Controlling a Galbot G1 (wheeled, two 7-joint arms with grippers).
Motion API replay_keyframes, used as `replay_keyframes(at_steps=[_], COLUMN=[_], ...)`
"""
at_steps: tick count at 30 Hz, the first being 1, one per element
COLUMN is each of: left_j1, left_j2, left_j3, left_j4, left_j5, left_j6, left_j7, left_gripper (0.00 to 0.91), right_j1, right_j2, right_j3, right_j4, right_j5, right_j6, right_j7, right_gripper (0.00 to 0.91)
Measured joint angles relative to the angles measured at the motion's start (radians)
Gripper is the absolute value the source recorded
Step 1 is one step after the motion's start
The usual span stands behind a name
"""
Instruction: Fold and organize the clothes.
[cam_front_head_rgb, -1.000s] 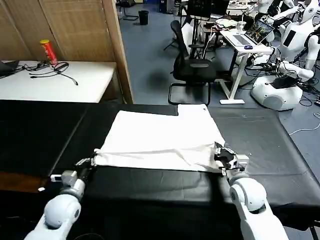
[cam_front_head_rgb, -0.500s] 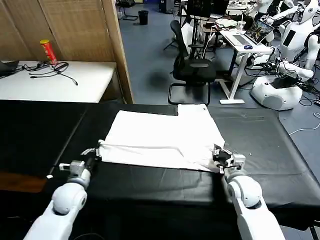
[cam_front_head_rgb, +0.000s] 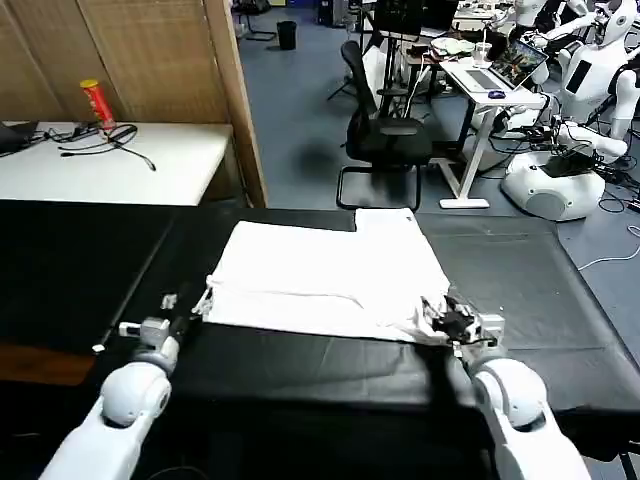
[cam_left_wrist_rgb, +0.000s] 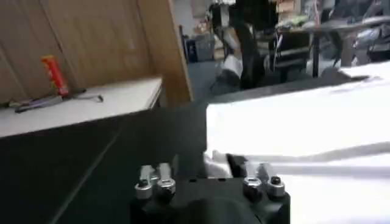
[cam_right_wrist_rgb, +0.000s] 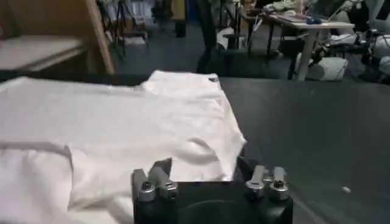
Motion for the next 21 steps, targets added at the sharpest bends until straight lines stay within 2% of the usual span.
replay_keyframes(at_steps=[3,6,7,8,9,11,12,13,14,16,21], left_j1=[0.042,0.074,0.081,0.087,0.093,0.100,0.104,0.108,0.111,0.119,0.131], left_j2=[0.011,0.017,0.018,0.019,0.020,0.021,0.021,0.021,0.022,0.023,0.025], left_j3=[-0.025,-0.044,-0.048,-0.050,-0.052,-0.054,-0.056,-0.057,-0.058,-0.059,-0.058], left_j4=[-0.029,-0.052,-0.057,-0.060,-0.063,-0.064,-0.064,-0.064,-0.065,-0.067,-0.074], left_j5=[-0.054,-0.102,-0.107,-0.108,-0.108,-0.108,-0.107,-0.107,-0.107,-0.107,-0.099], left_j6=[0.018,0.026,0.026,0.026,0.026,0.026,0.026,0.026,0.026,0.026,0.025], left_j7=[0.001,0.003,0.005,0.007,0.008,0.008,0.008,0.008,0.008,0.008,0.009], left_gripper=[0.878,0.878,0.878,0.809,0.673,0.556,0.332,0.156,0.137,0.000,0.000], right_j1=[-0.036,-0.056,-0.060,-0.065,-0.069,-0.073,-0.075,-0.076,-0.076,-0.076,-0.077], right_j2=[-0.002,-0.004,-0.004,-0.005,-0.005,-0.004,-0.004,-0.003,-0.003,-0.003,-0.007], right_j3=[0.002,0.000,-0.002,-0.003,-0.007,-0.011,-0.013,-0.014,-0.014,-0.015,-0.014], right_j4=[0.014,0.018,0.019,0.019,0.019,0.017,0.016,0.016,0.016,0.016,0.021], right_j5=[-0.010,-0.019,-0.021,-0.022,-0.024,-0.026,-0.027,-0.027,-0.027,-0.026,-0.016], right_j6=[0.000,-0.002,-0.005,-0.007,-0.008,-0.008,-0.008,-0.009,-0.010,-0.012,-0.017], right_j7=[-0.007,-0.014,-0.015,-0.017,-0.019,-0.021,-0.022,-0.023,-0.023,-0.024,-0.021], right_gripper=[0.858,0.683,0.575,0.546,0.458,0.390,0.254,0.166,0.127,0.088,0.029])
